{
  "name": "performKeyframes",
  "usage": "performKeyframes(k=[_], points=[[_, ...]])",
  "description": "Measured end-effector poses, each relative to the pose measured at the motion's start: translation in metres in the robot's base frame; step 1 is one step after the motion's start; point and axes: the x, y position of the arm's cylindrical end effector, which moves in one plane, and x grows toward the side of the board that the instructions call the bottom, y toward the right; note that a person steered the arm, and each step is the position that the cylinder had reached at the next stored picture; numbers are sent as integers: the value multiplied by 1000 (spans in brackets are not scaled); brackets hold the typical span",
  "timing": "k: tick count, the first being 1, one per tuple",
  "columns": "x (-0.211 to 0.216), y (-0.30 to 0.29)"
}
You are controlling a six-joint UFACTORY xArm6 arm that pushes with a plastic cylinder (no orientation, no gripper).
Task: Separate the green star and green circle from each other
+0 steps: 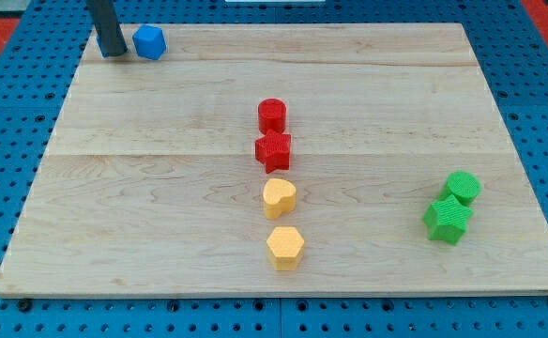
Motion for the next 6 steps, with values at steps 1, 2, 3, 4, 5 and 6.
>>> performKeyframes(k=[1, 2, 3, 4, 5, 6], points=[[48, 56], [52, 187], [55, 321], [99, 442], [206, 485], [292, 454]])
